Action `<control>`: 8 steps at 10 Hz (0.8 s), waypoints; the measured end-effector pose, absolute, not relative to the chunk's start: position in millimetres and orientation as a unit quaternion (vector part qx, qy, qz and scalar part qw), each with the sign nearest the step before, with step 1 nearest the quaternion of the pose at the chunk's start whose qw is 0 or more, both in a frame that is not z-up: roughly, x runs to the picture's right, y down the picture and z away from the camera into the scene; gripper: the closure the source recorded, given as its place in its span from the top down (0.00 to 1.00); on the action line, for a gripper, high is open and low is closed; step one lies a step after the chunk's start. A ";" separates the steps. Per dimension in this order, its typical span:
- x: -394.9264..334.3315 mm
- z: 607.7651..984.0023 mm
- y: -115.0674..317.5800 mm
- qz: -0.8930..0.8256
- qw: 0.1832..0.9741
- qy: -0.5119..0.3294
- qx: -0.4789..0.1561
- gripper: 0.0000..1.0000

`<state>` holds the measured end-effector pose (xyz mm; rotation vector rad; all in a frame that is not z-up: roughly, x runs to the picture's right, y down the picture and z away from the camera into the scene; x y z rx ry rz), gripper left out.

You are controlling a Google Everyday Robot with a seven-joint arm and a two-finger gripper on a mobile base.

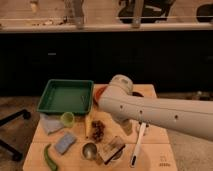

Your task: Wipe purple bowl with towel

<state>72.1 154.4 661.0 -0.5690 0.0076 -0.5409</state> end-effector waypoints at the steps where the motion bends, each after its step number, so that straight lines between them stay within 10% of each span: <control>1: 67.8 661.3 156.5 -0.270 0.922 0.003 -0.277 0.80; 8: 53.0 665.0 161.4 -0.286 0.916 0.000 -0.280 0.80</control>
